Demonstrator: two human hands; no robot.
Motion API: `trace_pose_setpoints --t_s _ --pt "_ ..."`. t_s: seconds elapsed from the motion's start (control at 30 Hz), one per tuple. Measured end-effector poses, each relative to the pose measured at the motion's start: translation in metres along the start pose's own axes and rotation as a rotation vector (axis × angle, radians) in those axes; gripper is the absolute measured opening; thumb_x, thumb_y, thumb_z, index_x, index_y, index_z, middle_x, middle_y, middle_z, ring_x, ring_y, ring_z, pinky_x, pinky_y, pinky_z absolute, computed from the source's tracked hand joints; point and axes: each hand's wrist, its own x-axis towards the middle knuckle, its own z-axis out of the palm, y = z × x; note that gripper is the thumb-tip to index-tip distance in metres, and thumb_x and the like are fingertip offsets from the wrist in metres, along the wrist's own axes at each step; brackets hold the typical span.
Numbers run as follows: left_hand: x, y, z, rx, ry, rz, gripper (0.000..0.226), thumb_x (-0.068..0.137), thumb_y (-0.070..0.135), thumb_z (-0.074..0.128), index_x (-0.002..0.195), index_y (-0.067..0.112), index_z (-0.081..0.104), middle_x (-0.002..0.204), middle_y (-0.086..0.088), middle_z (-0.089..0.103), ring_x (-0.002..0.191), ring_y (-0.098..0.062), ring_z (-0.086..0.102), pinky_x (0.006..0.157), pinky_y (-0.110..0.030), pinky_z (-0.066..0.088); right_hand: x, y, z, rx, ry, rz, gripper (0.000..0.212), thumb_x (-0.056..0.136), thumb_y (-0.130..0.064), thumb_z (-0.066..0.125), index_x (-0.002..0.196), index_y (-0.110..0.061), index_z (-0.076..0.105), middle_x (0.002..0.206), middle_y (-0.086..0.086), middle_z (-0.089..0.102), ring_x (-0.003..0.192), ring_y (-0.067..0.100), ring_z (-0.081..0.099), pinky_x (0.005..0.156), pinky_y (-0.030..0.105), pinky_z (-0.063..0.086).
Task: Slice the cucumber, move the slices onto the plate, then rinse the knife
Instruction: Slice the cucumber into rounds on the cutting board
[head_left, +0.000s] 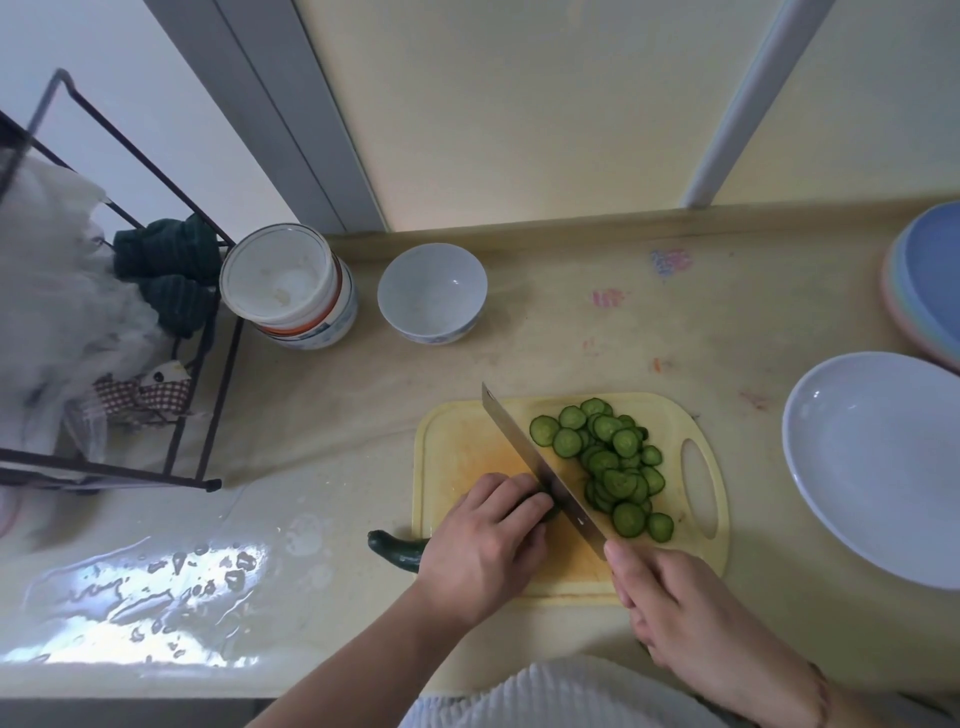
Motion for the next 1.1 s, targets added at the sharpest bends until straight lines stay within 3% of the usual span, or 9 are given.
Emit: trace_pose_setpoints --t_s 0.43,0.63,0.73,0.9,1.1 --pt "-0.001 -0.001 0.002 -0.009 -0.010 -0.006 0.021 0.091 0.012 0.068 0.112 0.010 0.071 0.117 -0.003 0.065 0.098 -0.027 0.061 0.083 -0.037 0.055 0.038 -0.002 0.011 -0.105 0.001 0.007 0.067 0.078 -0.076 0.021 0.064 -0.014 0.041 0.047 -0.003 0.033 0.039 0.008 0.031 0.048 0.028 0.029" --pt "0.002 0.002 -0.003 -0.010 0.004 -0.010 0.022 0.087 0.012 0.072 0.109 0.010 0.072 0.113 -0.003 0.066 0.095 -0.025 0.061 0.085 -0.032 0.054 0.041 0.006 0.002 -0.044 0.016 0.063 0.057 0.089 -0.064 0.026 0.066 -0.015 0.045 0.042 -0.007 0.036 0.035 0.004 0.032 0.042 0.020 0.028" --pt "0.002 0.002 -0.003 -0.004 0.013 -0.014 0.020 0.088 0.010 0.072 0.107 0.010 0.072 0.111 -0.003 0.066 0.095 -0.024 0.061 0.084 -0.031 0.054 0.037 0.005 -0.004 0.009 0.002 0.094 0.055 0.092 -0.060 0.027 0.067 -0.014 0.043 0.044 -0.006 0.033 0.035 0.009 0.030 0.039 0.023 0.026" --pt "0.002 0.002 -0.003 -0.013 0.027 -0.019 0.018 0.087 0.009 0.074 0.105 0.009 0.073 0.111 -0.002 0.068 0.094 -0.024 0.062 0.086 -0.030 0.053 0.019 -0.004 -0.001 -0.005 -0.027 0.022 0.057 0.087 -0.062 0.028 0.066 -0.012 0.043 0.043 -0.004 0.033 0.036 0.006 0.031 0.041 0.016 0.028" --pt "0.003 0.002 -0.002 -0.023 0.019 -0.017 0.017 0.088 0.009 0.072 0.105 0.008 0.073 0.112 -0.002 0.068 0.093 -0.025 0.062 0.087 -0.030 0.053 0.003 -0.002 0.003 -0.030 0.042 -0.007 0.074 0.078 -0.073 0.031 0.069 -0.001 0.043 0.050 -0.001 0.036 0.047 0.012 0.034 0.053 0.032 0.031"
